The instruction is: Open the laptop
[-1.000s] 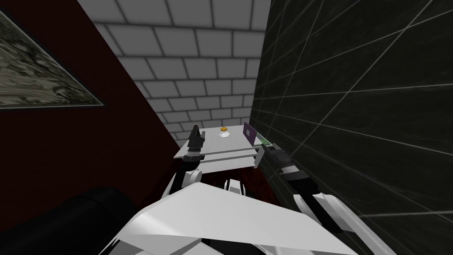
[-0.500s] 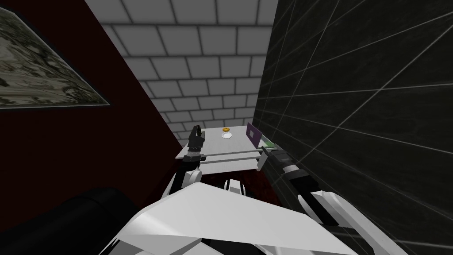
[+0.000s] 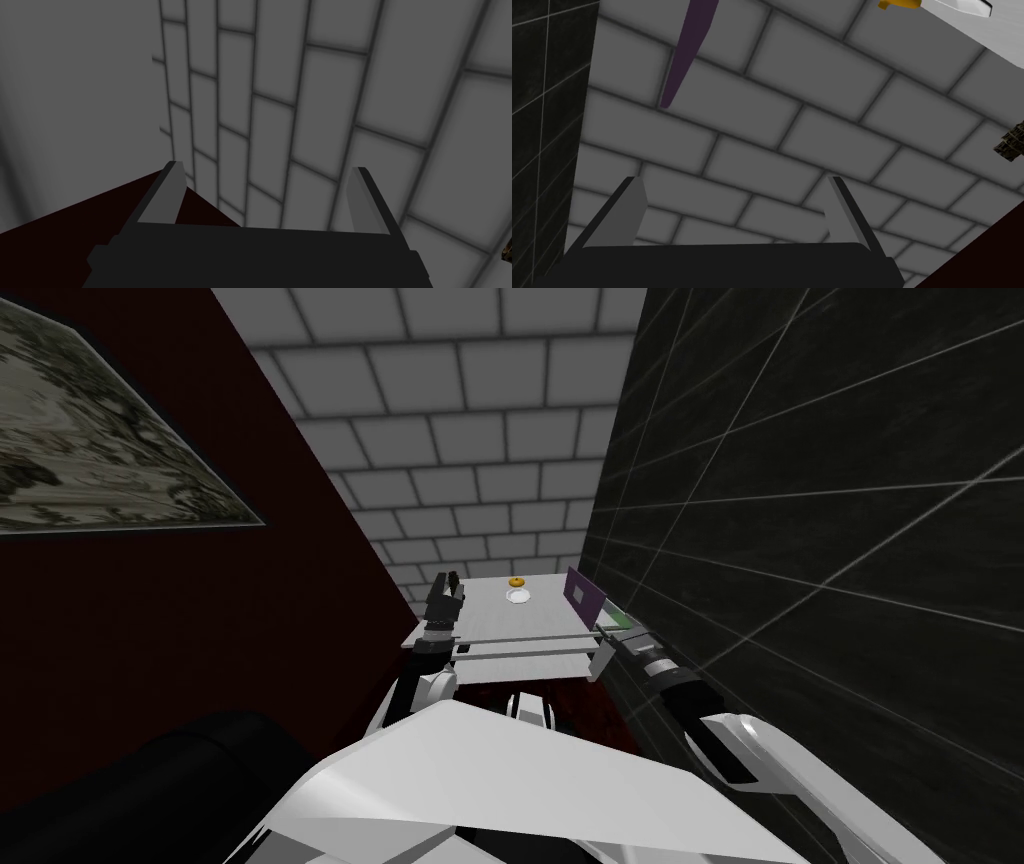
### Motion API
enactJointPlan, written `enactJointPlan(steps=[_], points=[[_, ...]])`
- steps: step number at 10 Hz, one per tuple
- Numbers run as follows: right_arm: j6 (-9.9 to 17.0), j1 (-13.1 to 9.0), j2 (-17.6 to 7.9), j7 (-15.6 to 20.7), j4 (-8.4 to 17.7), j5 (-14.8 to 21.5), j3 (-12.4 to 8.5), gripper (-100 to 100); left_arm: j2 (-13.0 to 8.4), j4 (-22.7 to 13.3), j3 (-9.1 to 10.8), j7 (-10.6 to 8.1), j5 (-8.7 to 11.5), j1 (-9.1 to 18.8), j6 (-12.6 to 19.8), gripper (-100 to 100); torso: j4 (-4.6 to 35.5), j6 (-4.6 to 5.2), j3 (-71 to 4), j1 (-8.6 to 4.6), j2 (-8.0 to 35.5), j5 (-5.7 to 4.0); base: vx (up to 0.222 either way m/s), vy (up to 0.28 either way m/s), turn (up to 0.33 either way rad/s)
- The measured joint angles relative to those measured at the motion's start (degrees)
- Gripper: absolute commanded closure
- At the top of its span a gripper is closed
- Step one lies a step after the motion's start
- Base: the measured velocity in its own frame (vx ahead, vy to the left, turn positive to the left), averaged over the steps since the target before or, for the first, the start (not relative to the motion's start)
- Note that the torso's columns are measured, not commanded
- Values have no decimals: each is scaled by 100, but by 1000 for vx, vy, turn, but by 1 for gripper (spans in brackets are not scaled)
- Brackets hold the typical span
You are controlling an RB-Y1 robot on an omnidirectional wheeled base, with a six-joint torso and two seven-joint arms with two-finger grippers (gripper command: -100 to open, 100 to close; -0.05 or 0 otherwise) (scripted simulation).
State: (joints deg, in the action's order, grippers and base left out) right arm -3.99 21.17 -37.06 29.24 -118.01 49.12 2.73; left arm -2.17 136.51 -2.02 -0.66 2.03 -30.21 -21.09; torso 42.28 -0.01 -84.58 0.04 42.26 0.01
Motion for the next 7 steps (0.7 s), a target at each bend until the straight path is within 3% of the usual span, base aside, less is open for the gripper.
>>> enactJointPlan(steps=[7], points=[[580,-169,-808,646,379,1021,21,-100,0,0,0,0,0,0,0,0,-1,2,-1,-1,-2,0,53,31,71]])
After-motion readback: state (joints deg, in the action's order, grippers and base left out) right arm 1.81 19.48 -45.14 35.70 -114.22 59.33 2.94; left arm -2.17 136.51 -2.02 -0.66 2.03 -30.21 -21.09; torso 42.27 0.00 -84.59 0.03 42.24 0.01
